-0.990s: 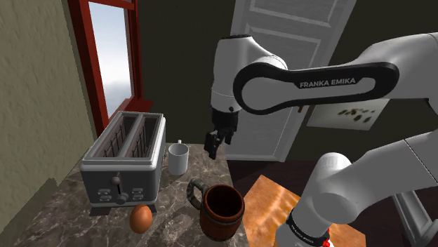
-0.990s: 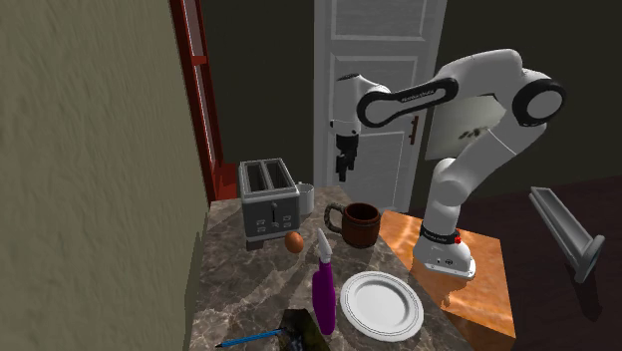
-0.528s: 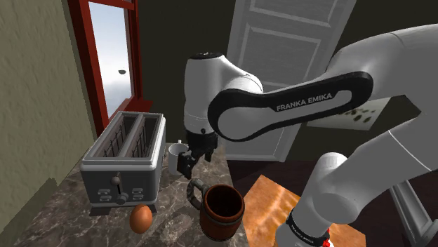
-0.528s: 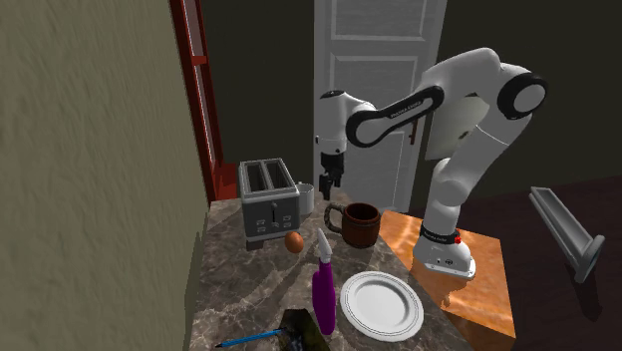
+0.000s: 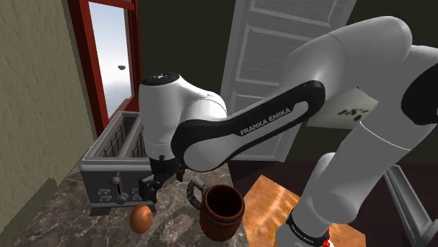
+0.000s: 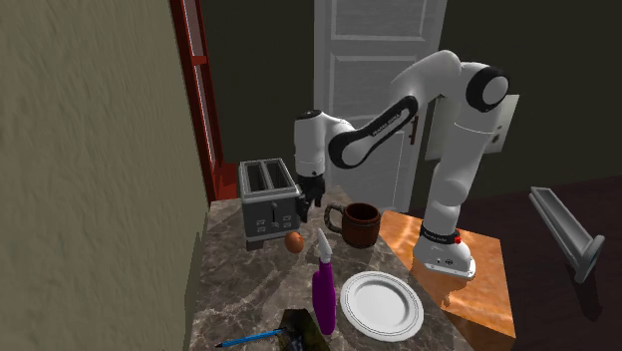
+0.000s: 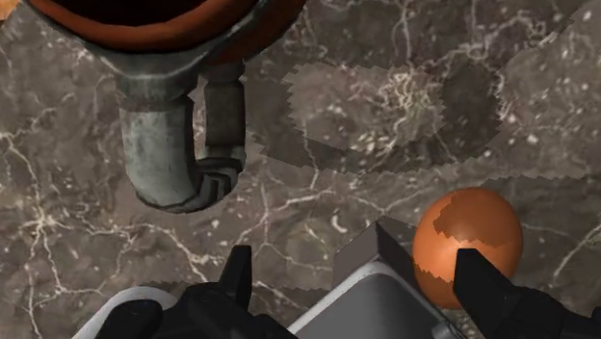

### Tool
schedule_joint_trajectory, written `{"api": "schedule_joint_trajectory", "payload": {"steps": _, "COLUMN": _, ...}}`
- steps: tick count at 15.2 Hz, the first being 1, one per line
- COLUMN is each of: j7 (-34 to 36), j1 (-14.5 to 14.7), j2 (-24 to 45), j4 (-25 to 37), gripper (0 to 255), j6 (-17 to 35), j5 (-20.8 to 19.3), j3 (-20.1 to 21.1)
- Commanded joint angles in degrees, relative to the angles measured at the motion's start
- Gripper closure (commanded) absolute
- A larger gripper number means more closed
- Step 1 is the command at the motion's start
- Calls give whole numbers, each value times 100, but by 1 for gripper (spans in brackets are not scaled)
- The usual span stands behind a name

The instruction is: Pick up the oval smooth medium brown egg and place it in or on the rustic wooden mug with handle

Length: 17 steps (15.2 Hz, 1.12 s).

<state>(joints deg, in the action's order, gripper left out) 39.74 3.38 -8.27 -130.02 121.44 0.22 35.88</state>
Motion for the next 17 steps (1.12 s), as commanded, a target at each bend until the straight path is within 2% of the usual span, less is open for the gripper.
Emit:
{"api": "schedule_joint_trajectory", "payload": {"steps": 1, "j7": 477, "j1": 2, "j2": 477, "j4": 257, "gripper": 0, "j6": 146, "j5": -331, "j3": 193}}
{"api": "schedule_joint_trajectory", "payload": {"steps": 6, "j7": 1644, "j1": 286, "j2": 1770, "j4": 1125, "gripper": 0, "j6": 225, "j5": -1362, "j3": 365}}
{"api": "schedule_joint_trajectory", "payload": {"steps": 13, "j7": 1861, "j1": 366, "j2": 2104, "j4": 916, "gripper": 0, "j6": 674, "j5": -1687, "j3": 235}}
{"api": "schedule_joint_trajectory", "payload": {"steps": 17, "j7": 1881, "j1": 370, "j2": 2134, "j4": 901, "gripper": 0, "j6": 709, "j5": -1717, "j3": 226}}
